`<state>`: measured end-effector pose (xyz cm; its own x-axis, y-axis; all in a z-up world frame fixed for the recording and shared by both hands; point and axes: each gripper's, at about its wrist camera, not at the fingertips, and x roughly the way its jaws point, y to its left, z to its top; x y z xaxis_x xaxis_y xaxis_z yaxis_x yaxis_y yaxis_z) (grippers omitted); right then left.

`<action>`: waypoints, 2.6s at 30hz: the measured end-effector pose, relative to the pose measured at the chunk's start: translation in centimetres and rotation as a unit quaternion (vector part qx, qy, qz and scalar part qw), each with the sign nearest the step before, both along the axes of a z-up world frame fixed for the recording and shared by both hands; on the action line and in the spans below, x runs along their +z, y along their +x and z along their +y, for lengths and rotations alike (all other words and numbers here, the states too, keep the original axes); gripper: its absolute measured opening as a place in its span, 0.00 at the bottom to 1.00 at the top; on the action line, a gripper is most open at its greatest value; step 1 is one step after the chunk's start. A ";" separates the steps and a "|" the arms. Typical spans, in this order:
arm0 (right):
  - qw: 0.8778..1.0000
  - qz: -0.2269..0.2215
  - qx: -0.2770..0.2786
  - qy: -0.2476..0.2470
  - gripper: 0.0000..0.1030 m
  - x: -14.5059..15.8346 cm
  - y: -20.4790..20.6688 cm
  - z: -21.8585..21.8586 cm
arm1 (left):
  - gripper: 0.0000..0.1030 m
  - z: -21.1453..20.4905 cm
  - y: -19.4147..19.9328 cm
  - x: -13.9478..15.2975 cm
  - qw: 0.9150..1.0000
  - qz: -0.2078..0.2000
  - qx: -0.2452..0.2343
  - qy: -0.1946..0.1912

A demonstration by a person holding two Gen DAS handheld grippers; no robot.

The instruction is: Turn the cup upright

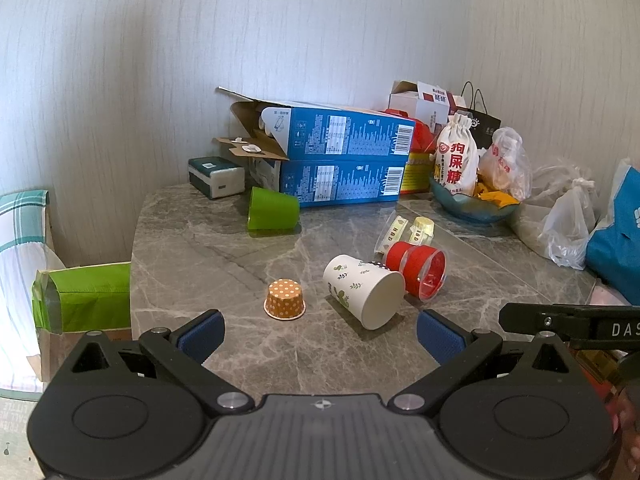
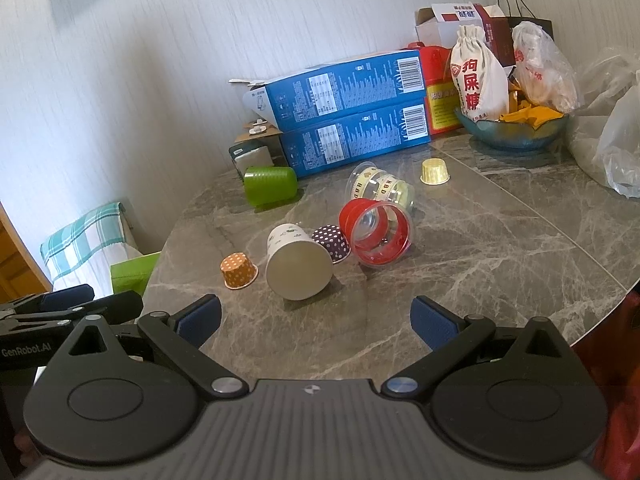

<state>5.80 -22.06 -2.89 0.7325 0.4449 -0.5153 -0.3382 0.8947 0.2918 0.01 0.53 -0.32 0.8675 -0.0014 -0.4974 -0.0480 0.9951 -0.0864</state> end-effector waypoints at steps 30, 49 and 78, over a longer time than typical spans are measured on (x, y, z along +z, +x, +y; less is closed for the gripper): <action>1.000 0.013 -0.009 0.007 0.99 -0.6 1.3 -1.2 | 1.00 -0.3 1.4 1.4 0.997 -0.054 -0.056 0.024; 0.996 0.070 -0.049 0.038 0.99 -4.1 5.7 -5.9 | 0.95 -8.0 20.2 3.1 0.850 0.111 -0.413 0.308; 0.991 0.110 -0.047 0.053 0.99 -7.6 11.3 -8.4 | 0.74 -16.8 27.3 -6.5 0.558 0.165 -0.621 0.526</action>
